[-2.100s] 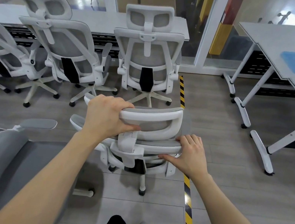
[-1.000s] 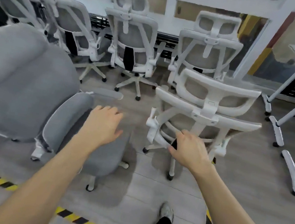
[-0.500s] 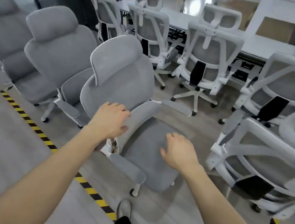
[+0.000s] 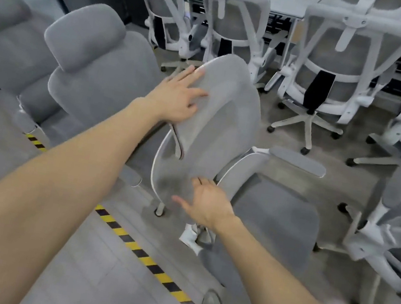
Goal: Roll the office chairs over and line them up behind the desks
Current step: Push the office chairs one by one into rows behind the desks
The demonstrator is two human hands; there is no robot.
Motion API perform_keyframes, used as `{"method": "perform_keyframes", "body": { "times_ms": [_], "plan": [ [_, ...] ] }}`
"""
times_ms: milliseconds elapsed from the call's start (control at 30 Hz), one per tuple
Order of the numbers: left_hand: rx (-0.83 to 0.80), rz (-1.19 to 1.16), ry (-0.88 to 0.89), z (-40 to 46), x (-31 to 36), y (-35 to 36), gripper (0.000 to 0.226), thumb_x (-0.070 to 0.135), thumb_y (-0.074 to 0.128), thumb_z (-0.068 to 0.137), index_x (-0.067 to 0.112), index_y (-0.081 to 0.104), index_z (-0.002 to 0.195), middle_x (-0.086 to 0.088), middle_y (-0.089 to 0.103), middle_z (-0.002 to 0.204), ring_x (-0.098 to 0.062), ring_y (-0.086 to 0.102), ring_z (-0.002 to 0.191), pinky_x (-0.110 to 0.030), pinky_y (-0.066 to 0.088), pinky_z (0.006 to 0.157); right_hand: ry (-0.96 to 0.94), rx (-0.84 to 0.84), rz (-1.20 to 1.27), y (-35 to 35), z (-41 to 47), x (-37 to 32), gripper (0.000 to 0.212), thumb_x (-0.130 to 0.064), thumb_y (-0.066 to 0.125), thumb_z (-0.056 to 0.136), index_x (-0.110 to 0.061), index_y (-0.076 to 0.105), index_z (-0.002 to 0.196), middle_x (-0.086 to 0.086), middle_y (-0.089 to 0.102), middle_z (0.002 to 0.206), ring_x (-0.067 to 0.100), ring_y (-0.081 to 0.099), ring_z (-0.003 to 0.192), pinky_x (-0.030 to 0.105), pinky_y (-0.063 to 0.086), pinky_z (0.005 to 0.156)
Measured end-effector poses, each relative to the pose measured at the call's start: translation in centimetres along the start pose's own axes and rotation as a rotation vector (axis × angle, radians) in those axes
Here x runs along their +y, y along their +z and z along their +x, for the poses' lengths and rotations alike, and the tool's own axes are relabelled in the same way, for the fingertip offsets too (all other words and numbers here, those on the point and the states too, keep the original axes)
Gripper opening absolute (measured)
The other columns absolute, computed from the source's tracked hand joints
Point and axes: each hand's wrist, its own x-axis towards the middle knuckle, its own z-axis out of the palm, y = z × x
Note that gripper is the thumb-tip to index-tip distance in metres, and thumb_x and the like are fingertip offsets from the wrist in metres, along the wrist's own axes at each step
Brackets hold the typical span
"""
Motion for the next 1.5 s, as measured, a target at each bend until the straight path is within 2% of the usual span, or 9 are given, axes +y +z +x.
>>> {"method": "perform_keyframes", "body": {
  "times_ms": [200,400,567,733,833,967,1067,1200,1500],
  "plan": [
    [0.146,-0.212,-0.017,0.2,-0.6,3.1,0.06,0.009,0.054,0.102,0.023,0.053,0.16,-0.004,0.007,0.184,-0.034,-0.002,0.17,-0.05,0.015,0.135,0.124,-0.026,0.071,1.9,3.5,-5.7,0.11,-0.093,0.041,0.089,-0.002,0.047,0.15,0.016,0.059,0.145,0.034,0.059,0.13,0.046,0.052,0.109],
    [0.124,-0.245,0.038,-0.1,-0.7,3.4,0.065,0.007,0.05,0.096,0.024,0.053,0.16,-0.009,-0.001,0.184,-0.037,-0.013,0.169,-0.055,-0.004,0.136,0.325,0.189,0.125,4.3,3.9,-9.8,0.071,-0.069,0.05,0.104,-0.004,0.058,0.131,0.014,0.065,0.127,0.034,0.063,0.116,0.042,0.05,0.094],
    [0.068,-0.173,0.11,-2.7,0.7,2.7,0.06,0.046,0.039,0.099,0.034,0.06,0.154,-0.012,-0.006,0.183,-0.034,-0.021,0.167,-0.057,-0.013,0.134,0.388,0.353,0.175,7.2,-0.7,-10.6,0.053,-0.059,0.052,0.105,-0.01,0.062,0.122,0.009,0.071,0.113,0.038,0.066,0.104,0.047,0.052,0.088],
    [0.008,-0.15,0.238,-7.9,2.9,2.3,0.061,0.066,0.03,0.103,0.044,0.065,0.148,-0.008,0.011,0.183,-0.032,-0.015,0.169,-0.057,-0.019,0.133,0.464,0.475,0.208,9.9,-7.6,-10.4,0.048,-0.06,0.05,0.104,-0.016,0.065,0.117,-0.006,0.068,0.097,0.029,0.067,0.095,0.044,0.055,0.083],
    [-0.036,-0.206,0.393,-10.6,3.5,2.2,0.066,0.081,0.032,0.099,0.045,0.07,0.14,0.001,0.046,0.169,-0.026,0.017,0.166,-0.057,-0.005,0.134,0.578,0.495,0.213,10.8,-11.4,-10.3,0.047,-0.049,0.052,0.105,-0.02,0.061,0.141,0.0,0.072,0.127,0.029,0.068,0.115,0.045,0.055,0.099],
    [0.076,-0.112,0.695,-10.6,1.7,2.0,0.074,0.094,0.052,0.083,0.043,0.068,0.133,0.011,0.069,0.13,-0.016,0.054,0.136,-0.049,0.012,0.134,0.755,0.529,0.118,10.7,-14.0,-10.6,0.052,-0.058,0.057,0.094,-0.021,0.062,0.13,0.003,0.072,0.121,0.031,0.067,0.113,0.041,0.054,0.095],
    [0.188,-0.085,0.73,-9.0,0.3,3.1,0.071,0.091,0.057,0.077,0.039,0.068,0.124,0.013,0.07,0.117,-0.017,0.061,0.122,-0.044,0.025,0.128,0.817,0.535,0.031,10.5,-13.6,-10.7,0.069,-0.075,0.064,0.09,-0.017,0.064,0.127,0.004,0.07,0.121,0.031,0.064,0.116,0.044,0.052,0.101],
    [0.365,-0.103,0.728,-10.1,0.0,4.9,0.063,0.086,0.059,0.08,0.031,0.069,0.109,0.008,0.068,0.098,-0.023,0.063,0.097,-0.043,0.045,0.103,0.866,0.683,0.043,10.6,-13.1,-10.2,0.079,-0.098,0.053,0.077,-0.024,0.066,0.099,-0.004,0.066,0.096,0.024,0.064,0.097,0.04,0.056,0.082],
    [0.511,-0.221,0.631,-9.3,-2.8,6.9,0.037,0.059,0.077,0.078,0.024,0.068,0.079,0.005,0.064,0.075,-0.026,0.059,0.081,-0.045,0.048,0.089,0.752,0.842,-0.161,12.4,-8.6,-11.5,0.067,-0.092,0.059,0.077,-0.03,0.083,0.087,-0.006,0.073,0.069,0.021,0.072,0.064,0.033,0.054,0.055]
  ]
}}
